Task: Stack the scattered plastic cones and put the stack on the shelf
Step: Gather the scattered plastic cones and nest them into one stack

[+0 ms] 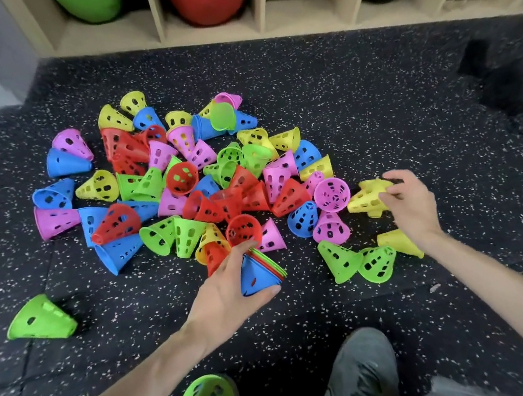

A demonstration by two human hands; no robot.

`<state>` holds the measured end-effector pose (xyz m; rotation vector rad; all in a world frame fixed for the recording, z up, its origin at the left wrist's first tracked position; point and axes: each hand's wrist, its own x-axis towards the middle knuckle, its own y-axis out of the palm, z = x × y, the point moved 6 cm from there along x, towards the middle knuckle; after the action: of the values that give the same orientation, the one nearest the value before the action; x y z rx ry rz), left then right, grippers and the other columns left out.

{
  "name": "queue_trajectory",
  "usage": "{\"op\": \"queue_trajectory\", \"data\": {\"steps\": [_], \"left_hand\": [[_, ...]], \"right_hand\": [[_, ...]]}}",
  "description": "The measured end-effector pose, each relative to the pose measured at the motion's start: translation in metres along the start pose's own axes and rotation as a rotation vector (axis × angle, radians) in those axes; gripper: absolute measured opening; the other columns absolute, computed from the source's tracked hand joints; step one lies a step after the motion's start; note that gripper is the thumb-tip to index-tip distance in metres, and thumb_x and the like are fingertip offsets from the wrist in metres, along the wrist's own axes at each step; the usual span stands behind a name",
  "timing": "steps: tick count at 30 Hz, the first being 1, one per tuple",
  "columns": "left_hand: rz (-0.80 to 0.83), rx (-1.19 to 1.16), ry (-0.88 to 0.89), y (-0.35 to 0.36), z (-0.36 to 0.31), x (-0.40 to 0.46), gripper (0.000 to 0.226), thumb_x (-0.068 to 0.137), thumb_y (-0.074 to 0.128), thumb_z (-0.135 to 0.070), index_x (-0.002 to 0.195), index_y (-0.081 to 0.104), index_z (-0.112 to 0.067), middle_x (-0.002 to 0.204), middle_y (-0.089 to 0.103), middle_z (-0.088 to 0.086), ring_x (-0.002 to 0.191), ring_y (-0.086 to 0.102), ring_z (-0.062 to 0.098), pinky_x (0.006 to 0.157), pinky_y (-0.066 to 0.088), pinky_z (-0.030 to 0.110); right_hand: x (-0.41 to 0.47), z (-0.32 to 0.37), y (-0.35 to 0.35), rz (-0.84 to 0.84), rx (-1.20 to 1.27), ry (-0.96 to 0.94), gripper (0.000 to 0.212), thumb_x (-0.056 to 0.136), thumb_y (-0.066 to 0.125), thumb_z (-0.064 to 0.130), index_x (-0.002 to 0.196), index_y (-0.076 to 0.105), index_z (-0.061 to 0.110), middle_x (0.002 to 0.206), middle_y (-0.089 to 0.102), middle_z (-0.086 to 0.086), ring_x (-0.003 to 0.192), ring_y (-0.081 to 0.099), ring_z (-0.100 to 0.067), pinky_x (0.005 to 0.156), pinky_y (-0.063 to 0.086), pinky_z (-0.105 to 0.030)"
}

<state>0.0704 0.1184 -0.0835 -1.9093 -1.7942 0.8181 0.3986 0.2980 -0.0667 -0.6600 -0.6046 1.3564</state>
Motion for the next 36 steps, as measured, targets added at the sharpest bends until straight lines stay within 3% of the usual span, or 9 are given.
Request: {"op": "queue_trajectory", "data": {"steps": [3, 5, 10, 15, 19, 20, 22, 26, 36], "left_hand": [[0.021, 0.014, -0.007, 0.003, 0.001, -0.001, 0.078, 0.083, 0.073, -0.062, 0.146, 0.029, -0.047, 0.117, 0.054, -0.019, 0.098, 0.054, 0.004, 0.090, 0.049, 0.027], [0.020, 0.007, -0.008, 0.004, 0.000, -0.001, 0.077, 0.082, 0.073, -0.062, 0.144, 0.029, -0.048, 0.115, 0.056, -0.019, 0.097, 0.056, 0.005, 0.089, 0.051, 0.029], [0.027, -0.019, 0.015, 0.011, -0.007, 0.001, 0.075, 0.082, 0.074, -0.061, 0.141, 0.028, -0.053, 0.116, 0.056, -0.025, 0.104, 0.057, 0.001, 0.091, 0.051, 0.029], [0.037, -0.041, 0.023, 0.019, -0.011, 0.005, 0.076, 0.080, 0.075, -0.063, 0.142, 0.031, -0.054, 0.121, 0.057, -0.025, 0.107, 0.058, 0.001, 0.095, 0.052, 0.034], [0.042, -0.036, 0.001, 0.020, -0.008, 0.007, 0.075, 0.080, 0.074, -0.063, 0.141, 0.031, -0.055, 0.120, 0.058, -0.022, 0.104, 0.060, 0.003, 0.094, 0.053, 0.035], [0.041, -0.028, -0.003, 0.019, -0.007, 0.007, 0.075, 0.081, 0.075, -0.062, 0.141, 0.032, -0.054, 0.119, 0.058, -0.022, 0.104, 0.059, 0.003, 0.094, 0.052, 0.034], [0.037, -0.010, -0.008, 0.017, -0.007, 0.006, 0.074, 0.082, 0.075, -0.061, 0.142, 0.032, -0.052, 0.119, 0.057, -0.023, 0.104, 0.057, 0.001, 0.094, 0.051, 0.031], [0.030, -0.006, -0.022, 0.013, -0.001, 0.008, 0.075, 0.082, 0.073, -0.063, 0.142, 0.030, -0.052, 0.118, 0.059, -0.019, 0.103, 0.057, 0.004, 0.094, 0.052, 0.036], [0.005, -0.009, -0.057, 0.011, 0.006, 0.005, 0.074, 0.081, 0.072, -0.065, 0.139, 0.026, -0.057, 0.110, 0.061, -0.014, 0.100, 0.059, 0.005, 0.090, 0.054, 0.037]], "right_hand": [[0.017, 0.005, -0.010, -0.043, 0.002, -0.088, 0.014, 0.097, 0.065, 0.012, 0.105, 0.076, 0.009, 0.120, 0.066, 0.014, 0.097, 0.062, -0.011, 0.095, 0.045, -0.032], [0.029, 0.009, -0.018, -0.061, 0.023, -0.124, 0.015, 0.097, 0.064, 0.009, 0.102, 0.078, 0.008, 0.117, 0.067, 0.014, 0.095, 0.062, -0.010, 0.097, 0.049, -0.036], [0.055, 0.010, -0.038, -0.095, -0.008, -0.157, 0.019, 0.096, 0.063, 0.009, 0.107, 0.076, 0.018, 0.111, 0.075, 0.003, 0.097, 0.069, -0.016, 0.094, 0.047, -0.030], [0.074, -0.008, -0.047, -0.193, -0.055, -0.129, 0.023, 0.094, 0.060, 0.009, 0.109, 0.074, 0.018, 0.098, 0.077, -0.001, 0.087, 0.067, -0.014, 0.096, 0.047, -0.037], [0.073, -0.023, -0.040, -0.245, -0.071, -0.074, 0.022, 0.094, 0.061, 0.009, 0.110, 0.073, 0.019, 0.100, 0.078, -0.004, 0.096, 0.071, -0.024, 0.082, 0.044, -0.020], [0.070, -0.026, -0.037, -0.241, -0.074, -0.052, 0.022, 0.095, 0.061, 0.010, 0.111, 0.073, 0.020, 0.102, 0.078, -0.004, 0.097, 0.071, -0.025, 0.081, 0.046, -0.024], [0.064, -0.032, -0.030, -0.204, -0.099, -0.011, 0.022, 0.096, 0.061, 0.011, 0.112, 0.073, 0.021, 0.104, 0.077, -0.002, 0.101, 0.070, -0.026, 0.088, 0.049, -0.036], [0.057, -0.038, -0.013, -0.038, -0.078, 0.008, 0.023, 0.095, 0.064, 0.012, 0.107, 0.075, 0.028, 0.103, 0.077, 0.000, 0.103, 0.070, -0.021, 0.096, 0.051, -0.041], [0.037, -0.033, 0.007, 0.175, -0.011, 0.009, 0.012, 0.096, 0.068, 0.021, 0.096, 0.073, 0.033, 0.094, 0.073, 0.005, 0.089, 0.066, -0.017, 0.071, 0.047, -0.032]]}}
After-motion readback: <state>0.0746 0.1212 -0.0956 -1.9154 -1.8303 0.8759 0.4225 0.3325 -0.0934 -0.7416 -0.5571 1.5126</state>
